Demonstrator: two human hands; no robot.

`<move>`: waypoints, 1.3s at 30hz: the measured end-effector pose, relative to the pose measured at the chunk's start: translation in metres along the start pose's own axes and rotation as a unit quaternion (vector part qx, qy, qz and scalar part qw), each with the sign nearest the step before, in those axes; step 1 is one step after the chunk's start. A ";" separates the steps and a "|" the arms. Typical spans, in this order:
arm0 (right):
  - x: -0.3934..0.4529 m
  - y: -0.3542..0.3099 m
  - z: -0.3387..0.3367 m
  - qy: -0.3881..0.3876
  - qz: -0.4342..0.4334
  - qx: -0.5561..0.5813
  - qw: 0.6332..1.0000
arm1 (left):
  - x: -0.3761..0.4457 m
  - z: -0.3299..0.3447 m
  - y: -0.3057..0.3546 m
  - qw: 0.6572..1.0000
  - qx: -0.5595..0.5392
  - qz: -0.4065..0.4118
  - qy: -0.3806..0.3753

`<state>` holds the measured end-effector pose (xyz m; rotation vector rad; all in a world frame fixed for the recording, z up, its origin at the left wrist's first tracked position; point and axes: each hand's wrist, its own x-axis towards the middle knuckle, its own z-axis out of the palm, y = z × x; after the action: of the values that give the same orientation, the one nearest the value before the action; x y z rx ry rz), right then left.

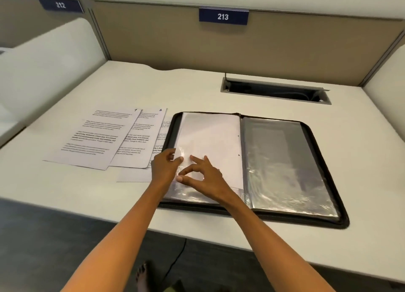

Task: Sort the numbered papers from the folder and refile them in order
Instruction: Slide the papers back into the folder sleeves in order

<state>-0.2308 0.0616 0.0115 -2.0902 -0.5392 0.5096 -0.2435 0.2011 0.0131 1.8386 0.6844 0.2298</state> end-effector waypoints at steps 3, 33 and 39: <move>0.008 0.010 0.004 0.024 -0.022 -0.081 0.996 | 0.013 -0.008 -0.017 0.999 0.033 -0.004 -0.001; 0.173 -0.055 0.113 -0.028 -0.141 -0.231 0.962 | 0.134 -0.139 -0.098 0.913 0.389 0.036 0.117; 0.189 -0.059 0.132 -0.004 -0.133 -0.163 0.978 | 0.139 -0.141 -0.097 0.891 0.404 0.120 0.166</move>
<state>-0.1583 0.2827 -0.0366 -2.2748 -0.9450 0.2876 -0.2304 0.4132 -0.0456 2.7328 0.8656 0.4823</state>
